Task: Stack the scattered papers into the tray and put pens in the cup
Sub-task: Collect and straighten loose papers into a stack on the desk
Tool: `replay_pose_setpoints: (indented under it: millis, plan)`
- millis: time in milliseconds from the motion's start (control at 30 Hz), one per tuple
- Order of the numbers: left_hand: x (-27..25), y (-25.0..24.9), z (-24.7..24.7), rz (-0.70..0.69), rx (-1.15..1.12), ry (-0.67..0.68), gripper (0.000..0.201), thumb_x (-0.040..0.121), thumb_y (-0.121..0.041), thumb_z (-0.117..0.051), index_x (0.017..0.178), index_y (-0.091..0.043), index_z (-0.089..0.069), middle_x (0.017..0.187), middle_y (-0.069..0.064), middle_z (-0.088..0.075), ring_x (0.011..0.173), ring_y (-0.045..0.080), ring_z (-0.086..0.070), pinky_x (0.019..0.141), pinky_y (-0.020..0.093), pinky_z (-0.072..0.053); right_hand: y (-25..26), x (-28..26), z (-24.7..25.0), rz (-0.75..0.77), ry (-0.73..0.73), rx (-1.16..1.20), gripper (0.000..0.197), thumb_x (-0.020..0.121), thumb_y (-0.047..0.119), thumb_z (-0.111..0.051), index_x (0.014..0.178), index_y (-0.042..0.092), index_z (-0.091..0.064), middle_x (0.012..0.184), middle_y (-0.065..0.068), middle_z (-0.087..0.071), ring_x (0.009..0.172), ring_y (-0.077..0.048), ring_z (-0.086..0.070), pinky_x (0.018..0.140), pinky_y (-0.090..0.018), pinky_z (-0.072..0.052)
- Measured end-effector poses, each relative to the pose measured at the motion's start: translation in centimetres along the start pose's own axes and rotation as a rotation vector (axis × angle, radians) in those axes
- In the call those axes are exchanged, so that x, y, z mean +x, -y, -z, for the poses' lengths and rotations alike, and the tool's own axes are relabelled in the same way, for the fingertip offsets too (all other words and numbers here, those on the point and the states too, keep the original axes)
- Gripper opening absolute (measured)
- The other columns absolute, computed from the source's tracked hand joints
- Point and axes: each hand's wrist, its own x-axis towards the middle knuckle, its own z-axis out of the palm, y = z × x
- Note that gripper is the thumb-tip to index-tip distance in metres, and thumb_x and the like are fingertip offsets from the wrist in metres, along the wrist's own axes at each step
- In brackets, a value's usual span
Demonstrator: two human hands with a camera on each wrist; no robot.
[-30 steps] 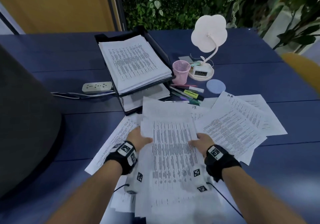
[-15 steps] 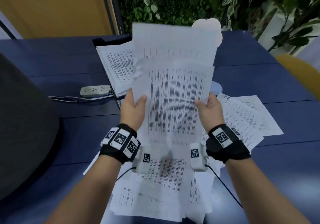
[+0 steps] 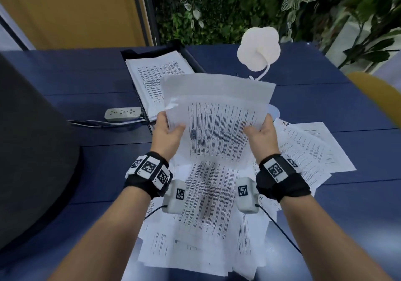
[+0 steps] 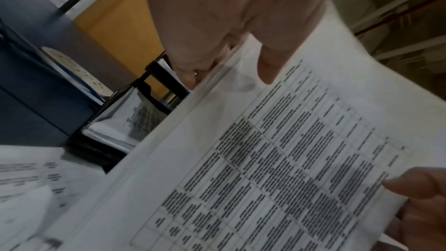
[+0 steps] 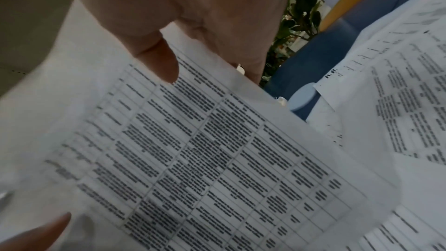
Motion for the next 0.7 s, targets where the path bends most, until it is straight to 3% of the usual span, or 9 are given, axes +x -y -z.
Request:
replay_pose_setpoints:
  millis: [67, 100, 233, 267, 333, 367, 467, 600, 700]
  plan:
    - [0.1, 0.5, 0.0, 0.026, -0.019, 0.05, 0.061, 0.087, -0.023, -0.064, 0.138, -0.007, -0.036, 0.138, 0.011, -0.049, 0.125, 0.022, -0.049, 0.109, 0.049, -0.037, -0.3, -0.1, 0.0, -0.046, 0.031, -0.011, 0.044, 0.088, -0.006, -0.046, 0.129, 0.008, -0.04, 0.114, -0.002, -0.058, 0.093, -0.007, -0.057, 0.079, -0.012, -0.047]
    - [0.2, 0.7, 0.0, 0.01, -0.022, 0.063, 0.055, 0.088, -0.021, -0.063, 0.135, -0.007, -0.04, 0.135, 0.01, -0.052, 0.125, 0.022, -0.051, 0.109, 0.047, -0.037, -0.4, -0.1, -0.1, -0.057, 0.038, -0.018, 0.047, 0.087, -0.006, -0.045, 0.131, 0.008, -0.038, 0.117, -0.004, -0.057, 0.096, -0.011, -0.057, 0.086, -0.018, -0.047]
    - [0.1, 0.5, 0.1, -0.03, -0.097, 0.066, 0.029, 0.093, -0.011, -0.056, 0.121, -0.013, -0.049, 0.119, 0.007, -0.064, 0.111, 0.021, -0.061, 0.103, 0.049, -0.044, -0.7, -0.2, -0.1, -0.08, 0.029, -0.017, 0.048, 0.088, -0.007, -0.043, 0.133, 0.009, -0.036, 0.094, 0.001, -0.053, 0.08, -0.01, -0.051, 0.076, -0.02, -0.046]
    - [0.3, 0.8, 0.1, -0.01, -0.097, 0.078, 0.03, 0.093, -0.011, -0.056, 0.122, -0.013, -0.049, 0.119, 0.006, -0.064, 0.111, 0.022, -0.061, 0.102, 0.048, -0.044, -0.8, -0.2, -0.1, -0.101, 0.031, -0.016, 0.049, 0.089, -0.007, -0.044, 0.134, 0.009, -0.035, 0.094, -0.006, -0.054, 0.078, -0.016, -0.054, 0.076, -0.026, -0.049]
    - [0.3, 0.9, 0.1, 0.013, -0.092, 0.096, 0.034, 0.094, -0.01, -0.054, 0.128, -0.012, -0.048, 0.121, 0.005, -0.064, 0.112, 0.023, -0.061, 0.102, 0.045, -0.044, -1.1, -0.4, -0.1, -0.126, 0.044, -0.05, 0.047, 0.09, -0.004, -0.046, 0.133, 0.01, -0.035, 0.111, -0.026, -0.056, 0.094, -0.04, -0.057, 0.089, -0.051, -0.049]
    - [0.3, 0.9, 0.0, 0.006, -0.106, 0.092, 0.035, 0.095, -0.009, -0.053, 0.129, -0.011, -0.048, 0.12, 0.004, -0.065, 0.112, 0.021, -0.061, 0.102, 0.042, -0.045, -1.2, -0.5, -0.1, -0.109, 0.043, -0.06, 0.043, 0.091, -0.002, -0.048, 0.131, 0.01, -0.038, 0.117, -0.026, -0.056, 0.1, -0.041, -0.057, 0.096, -0.055, -0.045]
    - [0.5, 0.7, -0.1, -0.037, -0.164, 0.079, 0.03, 0.094, -0.005, -0.052, 0.123, -0.012, -0.049, 0.113, -0.001, -0.066, 0.105, 0.012, -0.064, 0.098, 0.035, -0.049, -2.1, -0.2, 0.1, -0.039, -0.007, -0.072, 0.03, 0.093, 0.004, -0.051, 0.122, 0.01, -0.049, 0.113, -0.001, -0.063, 0.099, -0.013, -0.06, 0.101, -0.038, -0.046]
    - [1.4, 2.4, 0.0, -0.013, 0.096, 0.144, 0.041, 0.087, -0.024, -0.064, 0.125, -0.019, -0.05, 0.121, -0.002, -0.063, 0.11, 0.014, -0.06, 0.1, 0.037, -0.047, -3.7, 0.0, 0.5, -0.094, -0.04, -0.035, 0.021, 0.093, 0.004, -0.051, 0.111, 0.013, -0.054, 0.111, -0.005, -0.065, 0.098, -0.018, -0.061, 0.091, -0.035, -0.049]
    - [1.2, 4.6, -0.1, 0.061, 0.353, 0.177, 0.039, 0.088, -0.02, -0.063, 0.125, -0.014, -0.052, 0.118, -0.001, -0.062, 0.105, 0.015, -0.059, 0.089, 0.027, -0.045, -6.1, -0.2, 0.6, -0.246, -0.041, -0.099, 0.018, 0.091, 0.004, -0.05, 0.106, 0.014, -0.053, 0.108, -0.008, -0.062, 0.102, -0.029, -0.06, 0.09, -0.04, -0.048]
